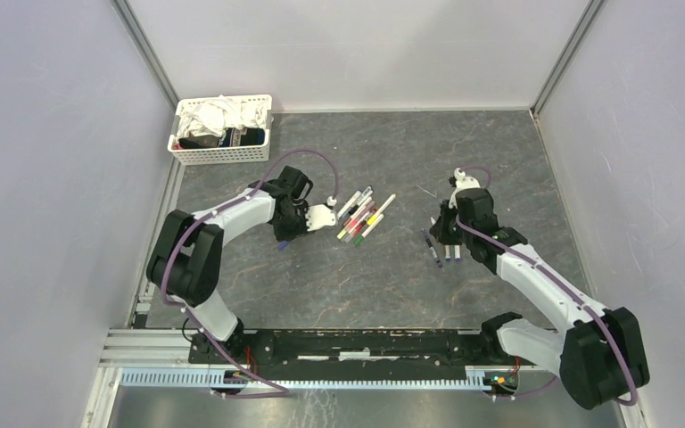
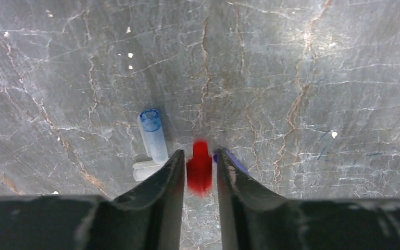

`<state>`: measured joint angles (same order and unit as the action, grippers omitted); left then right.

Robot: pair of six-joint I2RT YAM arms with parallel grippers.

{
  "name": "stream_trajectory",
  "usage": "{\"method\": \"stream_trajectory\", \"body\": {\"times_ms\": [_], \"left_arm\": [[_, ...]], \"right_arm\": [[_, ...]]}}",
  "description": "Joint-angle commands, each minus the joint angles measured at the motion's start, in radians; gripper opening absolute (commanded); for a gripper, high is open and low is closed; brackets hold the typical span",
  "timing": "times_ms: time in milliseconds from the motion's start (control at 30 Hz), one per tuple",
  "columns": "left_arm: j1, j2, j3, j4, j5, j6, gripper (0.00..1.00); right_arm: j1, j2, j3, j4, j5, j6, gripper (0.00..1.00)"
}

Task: Open the pen caps
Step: Place the pen at the center of the board.

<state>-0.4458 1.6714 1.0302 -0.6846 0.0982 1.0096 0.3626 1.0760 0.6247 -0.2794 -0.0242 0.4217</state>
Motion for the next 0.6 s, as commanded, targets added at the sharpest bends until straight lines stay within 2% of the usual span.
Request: {"method": "stream_trajectory", "body": {"times_ms": [0, 233, 300, 367, 567], "left_arm": [[0.005, -0.015, 0.036, 0.056, 0.001, -0.099, 0.39], [0.005, -0.051, 0.159, -0.057, 0.053, -0.203, 0.54], [0.005, -0.059, 0.220, -0.104, 0.064, -0.238, 0.68], [0.006, -0.064, 0.282, -0.153, 0.078, -0.275, 0.70], [0.008, -0.107, 0.419, -0.251, 0.128, -0.356, 0.72]], "right_arm": [[-0.009, 0.051, -0.027, 0.060, 0.166, -0.005, 0.00], [-0.010, 0.161, -0.008, 0.135, 0.184, -0.015, 0.00], [-0.010, 0.189, 0.002, 0.141, 0.187, -0.017, 0.00], [-0.012, 0.216, 0.008, 0.143, 0.192, -0.021, 0.01], [-0.010, 0.275, 0.013, 0.148, 0.218, -0.027, 0.22]]}}
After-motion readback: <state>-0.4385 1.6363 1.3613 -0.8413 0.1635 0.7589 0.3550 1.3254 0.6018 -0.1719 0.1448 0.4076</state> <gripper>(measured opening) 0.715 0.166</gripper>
